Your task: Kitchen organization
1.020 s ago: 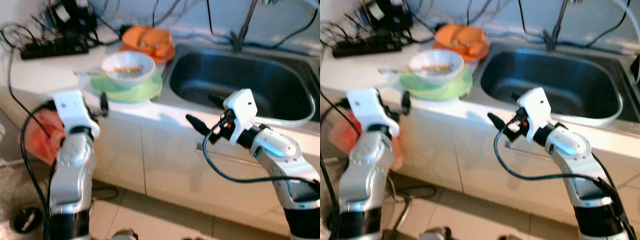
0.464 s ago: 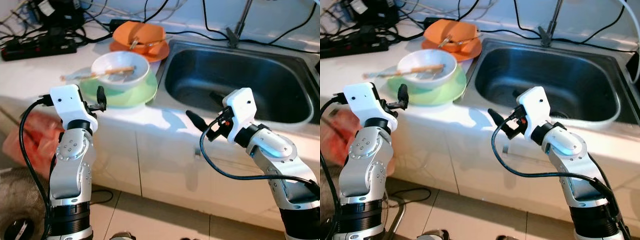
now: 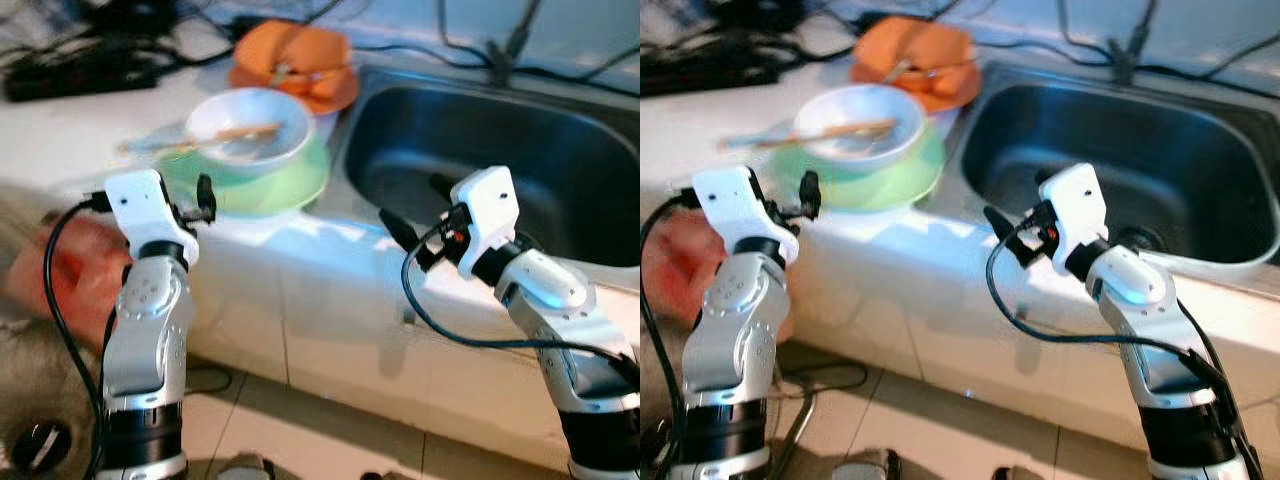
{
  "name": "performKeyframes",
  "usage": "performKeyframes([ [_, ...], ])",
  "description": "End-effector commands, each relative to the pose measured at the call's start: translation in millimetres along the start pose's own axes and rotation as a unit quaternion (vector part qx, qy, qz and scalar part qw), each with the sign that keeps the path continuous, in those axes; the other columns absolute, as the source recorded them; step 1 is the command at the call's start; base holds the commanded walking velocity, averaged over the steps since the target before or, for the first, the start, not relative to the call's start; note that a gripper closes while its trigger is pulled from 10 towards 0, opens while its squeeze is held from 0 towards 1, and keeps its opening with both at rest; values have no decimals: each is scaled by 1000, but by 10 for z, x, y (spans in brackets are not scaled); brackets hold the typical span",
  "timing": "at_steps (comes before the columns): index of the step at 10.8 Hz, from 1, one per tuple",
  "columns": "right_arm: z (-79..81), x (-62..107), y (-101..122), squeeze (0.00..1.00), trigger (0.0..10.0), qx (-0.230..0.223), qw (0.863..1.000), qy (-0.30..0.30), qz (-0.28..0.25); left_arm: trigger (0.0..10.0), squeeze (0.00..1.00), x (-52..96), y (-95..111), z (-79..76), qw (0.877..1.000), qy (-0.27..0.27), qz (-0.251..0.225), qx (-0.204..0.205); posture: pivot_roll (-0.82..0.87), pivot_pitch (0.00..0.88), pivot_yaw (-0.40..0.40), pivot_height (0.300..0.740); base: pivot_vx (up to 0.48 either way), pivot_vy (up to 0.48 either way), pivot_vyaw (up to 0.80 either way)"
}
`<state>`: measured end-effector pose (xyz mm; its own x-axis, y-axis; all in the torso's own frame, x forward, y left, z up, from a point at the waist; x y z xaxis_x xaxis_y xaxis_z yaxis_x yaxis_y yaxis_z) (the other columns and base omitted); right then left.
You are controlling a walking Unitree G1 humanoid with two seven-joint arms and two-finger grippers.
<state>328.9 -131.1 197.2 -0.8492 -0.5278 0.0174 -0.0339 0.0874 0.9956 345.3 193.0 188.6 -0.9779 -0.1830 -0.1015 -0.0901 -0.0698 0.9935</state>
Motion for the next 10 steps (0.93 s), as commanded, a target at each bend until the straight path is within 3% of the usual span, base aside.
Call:
performKeyframes([
  [1,-27,2,47,0,10000,10,1000,-8,-8,10000,0,-6,-13,-12,1000,3,4,1,92,89,-3,740,0,0,0],
  [4,-35,-9,80,0,10000,8,1000,-10,-19,10000,0,-2,14,4,1000,9,-4,-3,95,88,-6,740,0,0,0],
  [6,-151,-23,266,0,10000,11,997,-48,-67,10000,0,51,377,-88,994,-5,-94,-50,98,77,-5,740,0,0,0],
  [8,-211,-15,322,0,10000,10,995,-62,-81,10000,0,92,510,-121,991,-7,-120,-67,97,74,-4,740,0,0,0],
  [9,-282,15,382,0,10000,12,992,-82,-96,10000,0,192,803,-247,977,-32,-186,-98,96,75,-5,740,0,0,0],
  [10,-315,27,402,0,10000,13,991,-91,-102,10000,0,234,903,-307,970,-45,-213,-110,97,74,-4,740,0,0,0],
])
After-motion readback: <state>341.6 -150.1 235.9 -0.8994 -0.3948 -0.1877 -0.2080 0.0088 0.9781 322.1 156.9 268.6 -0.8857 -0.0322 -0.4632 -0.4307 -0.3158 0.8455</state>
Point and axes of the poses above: a point about 5 cm out from each wrist's last joint towards the gripper, its own x axis pointing back from the gripper into the wrist, its own y axis along the axis of the wrist's last joint, z = x × y, the point moved 4 cm from there along -x, pointing out of the wrist towards the gripper, and after that the axes turned 8 degrees about -x, right-handed, at the moved point
